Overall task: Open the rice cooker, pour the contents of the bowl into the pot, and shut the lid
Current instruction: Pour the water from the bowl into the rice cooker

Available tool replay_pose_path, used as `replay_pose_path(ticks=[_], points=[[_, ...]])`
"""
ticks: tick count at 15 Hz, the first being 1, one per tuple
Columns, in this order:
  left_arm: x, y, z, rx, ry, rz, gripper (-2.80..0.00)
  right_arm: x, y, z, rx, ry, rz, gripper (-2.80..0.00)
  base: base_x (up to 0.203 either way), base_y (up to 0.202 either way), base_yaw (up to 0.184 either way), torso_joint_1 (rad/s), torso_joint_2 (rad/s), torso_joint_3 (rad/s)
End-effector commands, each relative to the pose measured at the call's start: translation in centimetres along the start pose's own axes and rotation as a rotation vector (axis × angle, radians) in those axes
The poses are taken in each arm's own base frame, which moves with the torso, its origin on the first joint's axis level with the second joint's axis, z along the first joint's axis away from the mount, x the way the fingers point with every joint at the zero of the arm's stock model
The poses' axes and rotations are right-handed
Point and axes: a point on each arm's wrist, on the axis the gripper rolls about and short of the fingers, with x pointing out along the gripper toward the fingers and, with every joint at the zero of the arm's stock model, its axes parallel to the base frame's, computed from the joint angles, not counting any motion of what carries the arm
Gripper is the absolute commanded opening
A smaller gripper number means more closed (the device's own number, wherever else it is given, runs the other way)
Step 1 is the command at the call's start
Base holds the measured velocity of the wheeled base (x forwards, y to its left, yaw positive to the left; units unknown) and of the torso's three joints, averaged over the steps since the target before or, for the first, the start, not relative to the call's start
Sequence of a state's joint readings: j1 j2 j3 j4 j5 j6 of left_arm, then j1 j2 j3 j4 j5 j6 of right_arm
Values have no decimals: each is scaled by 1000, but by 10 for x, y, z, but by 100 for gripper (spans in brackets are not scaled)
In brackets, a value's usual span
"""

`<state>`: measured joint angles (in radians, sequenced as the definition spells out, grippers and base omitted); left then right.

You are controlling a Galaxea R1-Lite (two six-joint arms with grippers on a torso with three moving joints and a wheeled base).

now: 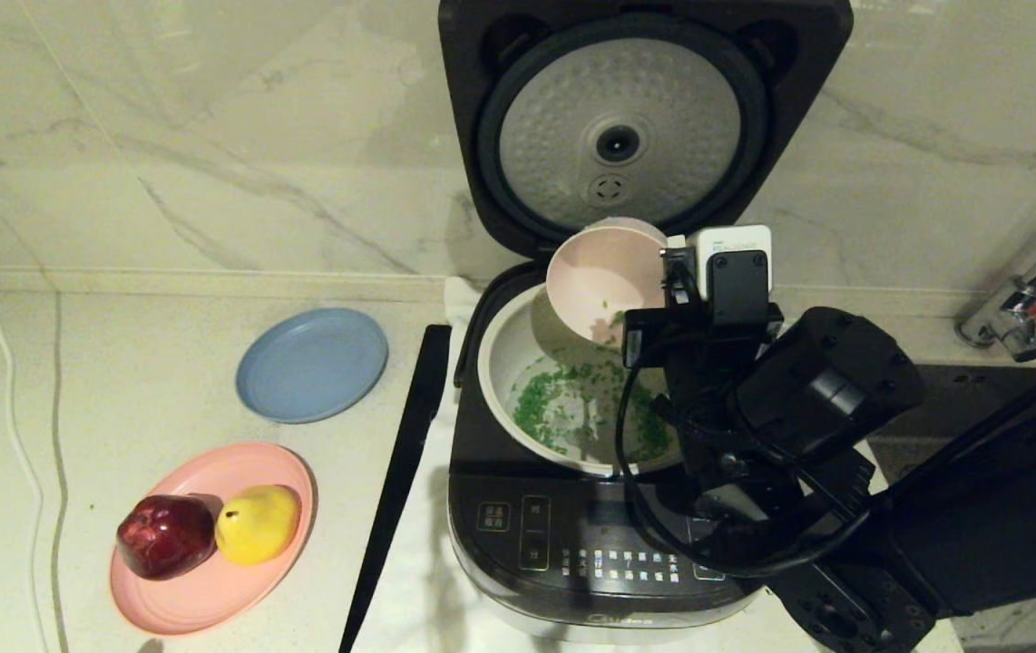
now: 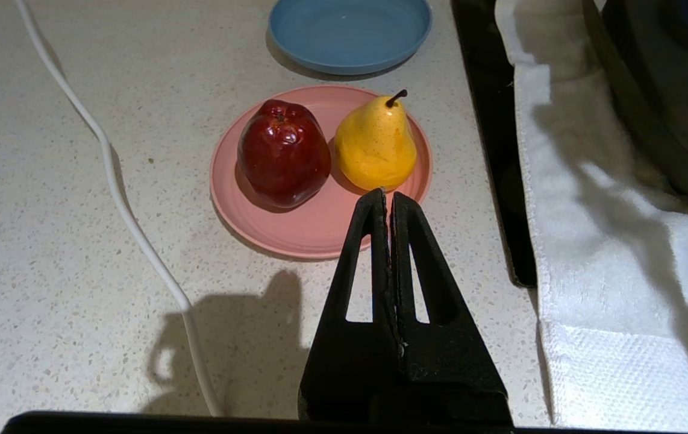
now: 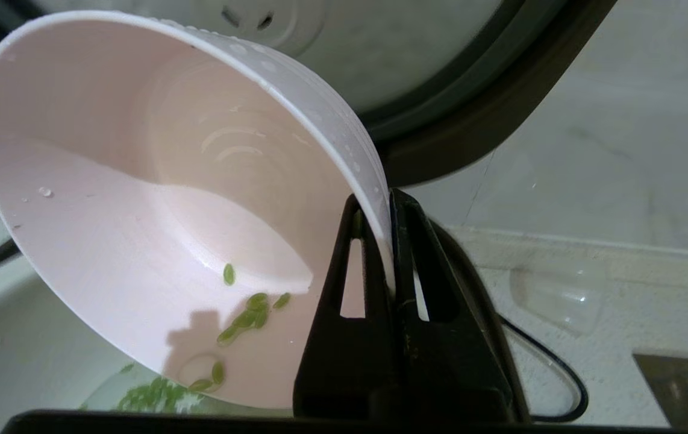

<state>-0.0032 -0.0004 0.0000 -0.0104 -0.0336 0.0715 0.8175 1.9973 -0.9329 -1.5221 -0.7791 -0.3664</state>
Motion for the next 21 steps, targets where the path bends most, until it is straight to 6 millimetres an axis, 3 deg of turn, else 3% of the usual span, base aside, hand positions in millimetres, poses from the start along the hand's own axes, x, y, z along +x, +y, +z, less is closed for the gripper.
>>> replay_pose_path(ticks=[1,3,5,7,9,11,14,17,21], points=[[0,0,-1,0,5,0,-280,-2,4,-4,-1,7,6,-280,0,0,0,0,0,0],[0,0,-1,0,5,0,-280,-2,-4,14,29,-25,-9,-280,0,0,0,0,0,0],[0,0,-1,0,5,0,-280,-3,3,-2,6,5,4,-280,0,0,0,0,0,0],[0,0,-1,0,5,0,-280,-2,-3,14,39,-25,-17,-280,0,0,0,0,0,0],[0,0,-1,0,5,0,-280,-3,1,0,10,9,-18,-280,0,0,0,0,0,0],[0,0,-1,0,5,0,-280,-3,-2,10,31,-8,-32,-280,0,0,0,0,0,0],[0,0,-1,0,5,0,-280,-11,6,8,27,11,-22,-280,0,0,0,0,0,0],[0,0,-1,0,5,0,-280,-14,-15,56,110,-50,-73,-280,0,0,0,0,0,0],[0,0,-1,0,5,0,-280,-26,-39,95,103,4,-82,-280,0,0,0,0,0,0]])
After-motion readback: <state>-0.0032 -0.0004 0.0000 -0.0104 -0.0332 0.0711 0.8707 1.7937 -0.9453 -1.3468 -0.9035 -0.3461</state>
